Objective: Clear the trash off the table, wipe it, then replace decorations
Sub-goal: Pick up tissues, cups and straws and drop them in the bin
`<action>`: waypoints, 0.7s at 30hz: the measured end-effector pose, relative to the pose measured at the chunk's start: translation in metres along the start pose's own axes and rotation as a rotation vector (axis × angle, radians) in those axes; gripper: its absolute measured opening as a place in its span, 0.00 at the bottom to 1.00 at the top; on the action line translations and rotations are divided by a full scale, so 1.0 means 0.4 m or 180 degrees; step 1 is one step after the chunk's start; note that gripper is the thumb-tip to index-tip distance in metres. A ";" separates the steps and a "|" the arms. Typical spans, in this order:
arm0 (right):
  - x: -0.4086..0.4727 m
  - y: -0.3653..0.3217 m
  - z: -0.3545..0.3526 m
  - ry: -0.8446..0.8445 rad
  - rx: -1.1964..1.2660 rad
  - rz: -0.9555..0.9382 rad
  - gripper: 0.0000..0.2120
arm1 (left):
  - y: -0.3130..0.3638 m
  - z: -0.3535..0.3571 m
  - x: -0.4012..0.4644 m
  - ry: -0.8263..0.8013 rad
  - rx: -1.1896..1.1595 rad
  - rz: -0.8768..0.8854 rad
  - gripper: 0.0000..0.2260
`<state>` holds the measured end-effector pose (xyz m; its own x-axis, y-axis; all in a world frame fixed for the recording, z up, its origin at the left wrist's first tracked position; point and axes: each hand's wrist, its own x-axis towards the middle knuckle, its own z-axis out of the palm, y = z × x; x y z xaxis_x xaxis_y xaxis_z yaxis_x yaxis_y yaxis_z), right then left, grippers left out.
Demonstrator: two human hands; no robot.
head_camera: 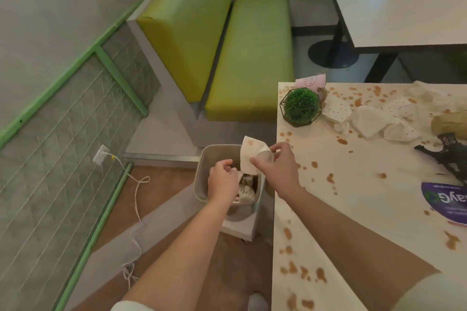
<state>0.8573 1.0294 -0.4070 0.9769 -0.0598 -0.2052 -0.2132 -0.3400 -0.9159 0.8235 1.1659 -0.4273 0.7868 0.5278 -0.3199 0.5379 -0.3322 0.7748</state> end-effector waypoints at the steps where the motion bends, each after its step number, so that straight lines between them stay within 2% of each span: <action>1: 0.002 -0.007 0.023 -0.0031 -0.0017 -0.0009 0.24 | -0.013 -0.017 0.008 0.0037 0.0067 0.0008 0.12; 3: 0.005 -0.013 0.057 -0.0103 -0.0077 -0.0002 0.24 | -0.029 -0.040 0.018 0.0042 0.0156 0.0003 0.12; 7: 0.008 0.010 0.092 -0.0439 -0.0700 0.0100 0.27 | -0.046 -0.057 0.030 -0.0064 0.0202 -0.0063 0.11; 9: 0.009 0.026 0.087 -0.0514 -0.0852 0.0209 0.24 | -0.047 -0.054 0.033 -0.0131 0.0254 -0.0023 0.10; 13: 0.021 0.036 0.042 -0.0372 -0.0851 0.0210 0.11 | -0.021 -0.028 0.030 -0.0315 0.0316 0.0084 0.06; 15: 0.030 0.034 0.002 -0.0262 -0.0716 0.0246 0.06 | 0.002 -0.002 0.025 -0.0437 0.0369 0.0200 0.07; 21: 0.084 0.023 -0.136 0.0179 -0.0583 0.0237 0.06 | 0.150 0.093 0.012 -0.0814 0.0608 0.0560 0.09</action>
<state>0.8888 0.9731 -0.4037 0.9589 -0.1418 -0.2458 -0.2837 -0.4974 -0.8198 0.8708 1.1194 -0.4027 0.9096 0.2450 -0.3356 0.4154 -0.5533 0.7220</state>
